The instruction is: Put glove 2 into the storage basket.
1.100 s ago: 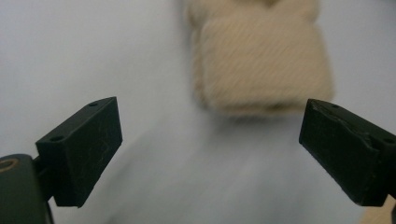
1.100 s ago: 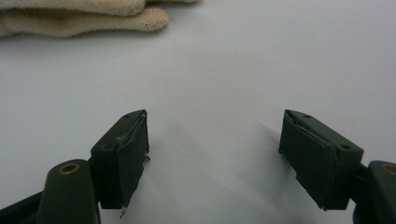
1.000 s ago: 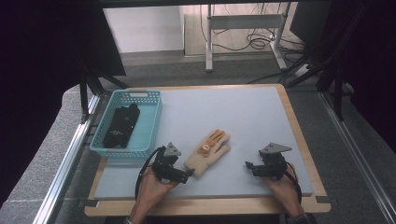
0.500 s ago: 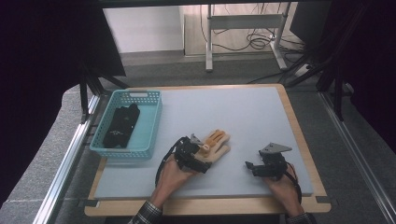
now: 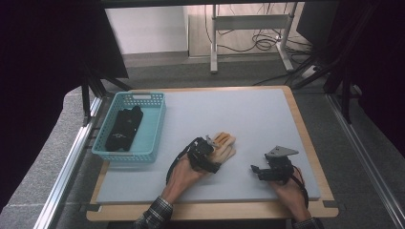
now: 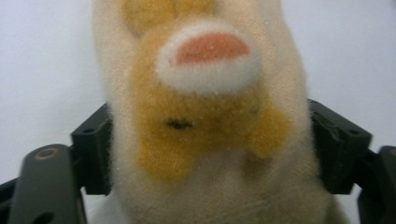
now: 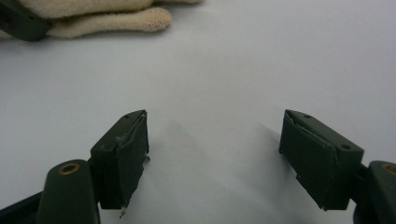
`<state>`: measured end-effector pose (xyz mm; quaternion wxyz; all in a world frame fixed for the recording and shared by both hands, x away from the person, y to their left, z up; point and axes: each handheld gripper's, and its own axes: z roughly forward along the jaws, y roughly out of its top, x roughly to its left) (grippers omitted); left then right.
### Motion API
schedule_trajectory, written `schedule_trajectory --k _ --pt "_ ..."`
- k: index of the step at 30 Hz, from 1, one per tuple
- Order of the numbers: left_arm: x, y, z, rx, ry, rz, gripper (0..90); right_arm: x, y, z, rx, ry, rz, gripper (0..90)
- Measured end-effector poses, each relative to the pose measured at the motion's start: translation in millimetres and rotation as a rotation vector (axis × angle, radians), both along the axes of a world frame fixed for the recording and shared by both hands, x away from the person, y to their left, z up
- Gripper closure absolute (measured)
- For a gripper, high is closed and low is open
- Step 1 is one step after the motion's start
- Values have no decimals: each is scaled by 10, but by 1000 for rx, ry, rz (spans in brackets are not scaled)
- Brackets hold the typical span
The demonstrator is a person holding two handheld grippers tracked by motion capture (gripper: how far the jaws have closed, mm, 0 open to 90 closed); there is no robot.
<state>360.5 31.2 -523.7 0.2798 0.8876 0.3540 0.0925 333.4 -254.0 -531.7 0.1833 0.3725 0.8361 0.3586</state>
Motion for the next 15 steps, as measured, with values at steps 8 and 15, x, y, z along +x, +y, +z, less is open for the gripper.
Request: schedule_trajectory --k 8,15 --pt "-43 36 35 -8 7 -19 418 0 1 0 0 0 0 232" --pt "-40 97 71 -54 27 -39 565 0 1 -1 -1 0 0 232"
